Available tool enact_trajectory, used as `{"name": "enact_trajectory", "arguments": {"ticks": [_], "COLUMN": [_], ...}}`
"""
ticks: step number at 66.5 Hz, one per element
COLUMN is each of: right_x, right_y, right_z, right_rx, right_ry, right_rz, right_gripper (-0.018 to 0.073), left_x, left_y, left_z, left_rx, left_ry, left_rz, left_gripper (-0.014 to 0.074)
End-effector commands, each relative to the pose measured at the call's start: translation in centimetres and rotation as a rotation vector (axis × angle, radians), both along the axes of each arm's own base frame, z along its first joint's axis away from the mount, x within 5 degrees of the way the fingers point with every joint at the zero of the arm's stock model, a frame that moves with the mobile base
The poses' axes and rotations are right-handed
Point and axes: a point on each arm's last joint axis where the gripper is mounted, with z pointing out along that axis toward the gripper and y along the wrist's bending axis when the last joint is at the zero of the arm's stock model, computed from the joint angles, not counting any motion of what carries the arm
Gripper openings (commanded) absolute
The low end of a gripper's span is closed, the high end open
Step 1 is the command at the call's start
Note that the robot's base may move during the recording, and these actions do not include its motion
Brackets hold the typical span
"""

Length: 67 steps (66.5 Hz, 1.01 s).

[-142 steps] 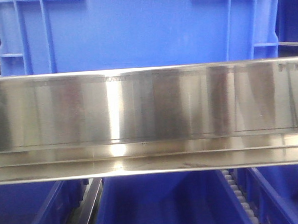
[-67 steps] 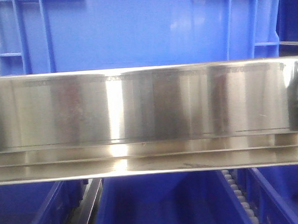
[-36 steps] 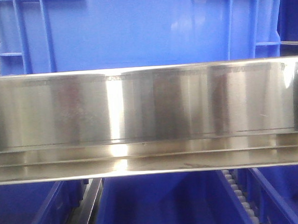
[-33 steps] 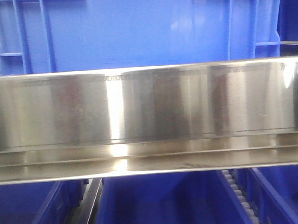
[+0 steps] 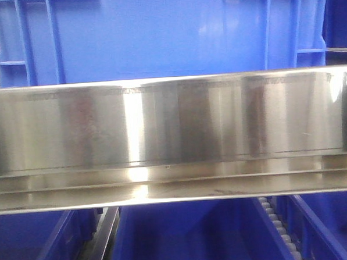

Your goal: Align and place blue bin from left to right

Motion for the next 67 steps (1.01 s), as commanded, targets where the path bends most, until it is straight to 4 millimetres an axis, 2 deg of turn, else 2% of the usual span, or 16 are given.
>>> {"name": "enact_trajectory", "arguments": {"ticks": [1, 29, 67], "right_x": [0.2, 2.0, 2.6], "right_y": [0.0, 0.9, 1.2], "right_z": [0.5, -2.2, -3.0], "right_rx": [0.009, -0.018, -0.018], "right_ry": [-0.045, 0.009, 0.02], "right_rz": [-0.006, -0.007, -0.013], "right_gripper": [0.0257, 0.0244, 0.0244], "left_x": [-0.1, -0.2, -0.2], "left_y": [-0.2, -0.2, -0.2], "left_z": [0.3, 0.3, 0.3], "left_rx": [-0.004, -0.002, -0.002], "left_ry": [-0.013, -0.004, -0.004], "left_rz": [-0.002, 0.001, 0.001], "left_gripper": [-0.0111, -0.0111, -0.0111]}}
